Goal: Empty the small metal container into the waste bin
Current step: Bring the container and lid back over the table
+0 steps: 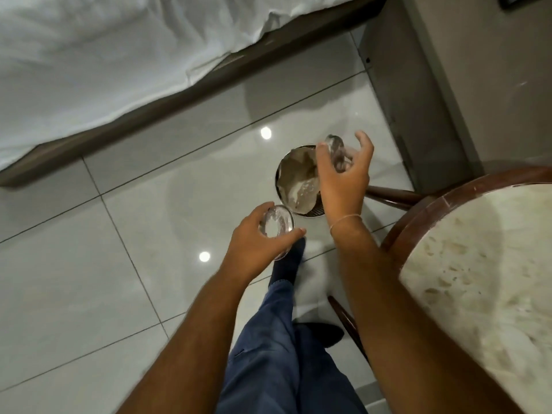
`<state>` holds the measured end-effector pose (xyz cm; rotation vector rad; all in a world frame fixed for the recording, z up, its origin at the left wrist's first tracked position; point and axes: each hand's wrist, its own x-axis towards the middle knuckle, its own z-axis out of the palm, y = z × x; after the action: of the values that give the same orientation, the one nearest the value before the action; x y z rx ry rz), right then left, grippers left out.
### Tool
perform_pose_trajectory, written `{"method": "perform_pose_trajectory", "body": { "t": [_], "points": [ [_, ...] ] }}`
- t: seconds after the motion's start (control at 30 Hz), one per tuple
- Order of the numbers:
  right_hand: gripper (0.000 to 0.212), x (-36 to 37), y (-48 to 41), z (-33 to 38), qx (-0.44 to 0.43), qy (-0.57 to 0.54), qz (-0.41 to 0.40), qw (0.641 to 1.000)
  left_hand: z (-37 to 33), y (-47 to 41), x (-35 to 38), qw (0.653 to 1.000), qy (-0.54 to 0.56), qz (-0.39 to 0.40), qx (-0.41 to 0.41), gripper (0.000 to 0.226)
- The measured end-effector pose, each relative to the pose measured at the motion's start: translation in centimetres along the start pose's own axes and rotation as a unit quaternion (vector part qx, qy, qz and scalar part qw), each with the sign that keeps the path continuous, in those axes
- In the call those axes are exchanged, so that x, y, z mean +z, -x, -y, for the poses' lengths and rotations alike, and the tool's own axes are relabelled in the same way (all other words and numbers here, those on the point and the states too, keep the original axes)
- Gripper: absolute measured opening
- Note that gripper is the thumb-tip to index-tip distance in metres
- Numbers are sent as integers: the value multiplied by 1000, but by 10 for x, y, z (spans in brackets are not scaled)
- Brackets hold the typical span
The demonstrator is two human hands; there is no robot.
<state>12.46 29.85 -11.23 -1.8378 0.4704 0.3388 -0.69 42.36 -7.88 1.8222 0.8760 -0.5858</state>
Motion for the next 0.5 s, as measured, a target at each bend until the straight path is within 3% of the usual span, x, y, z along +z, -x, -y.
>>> {"method": "perform_pose_trajectory", "body": {
  "t": [0.1,0.23,0.3,0.37,0.43,0.5],
  "points": [
    [83,-30,10,8,31,-78,-11,996,-35,-9,0,996,40,74,10,78],
    [51,-76,24,10,63,-152,-31,986,-81,-26,-4,977,144,152,39,44],
    [47,-99,31,16,70,-177,-66,980,-91,-40,-15,937,284,203,31,55],
    [50,-133,39,19,85,-188,-103,973,-90,-51,-9,884,416,208,-46,63],
    [37,-168,50,15,92,-207,-120,967,-75,-55,5,906,364,146,-156,54],
    [33,-202,63,10,111,-242,-137,954,-67,-52,18,938,263,125,-189,64]
  ]
}}
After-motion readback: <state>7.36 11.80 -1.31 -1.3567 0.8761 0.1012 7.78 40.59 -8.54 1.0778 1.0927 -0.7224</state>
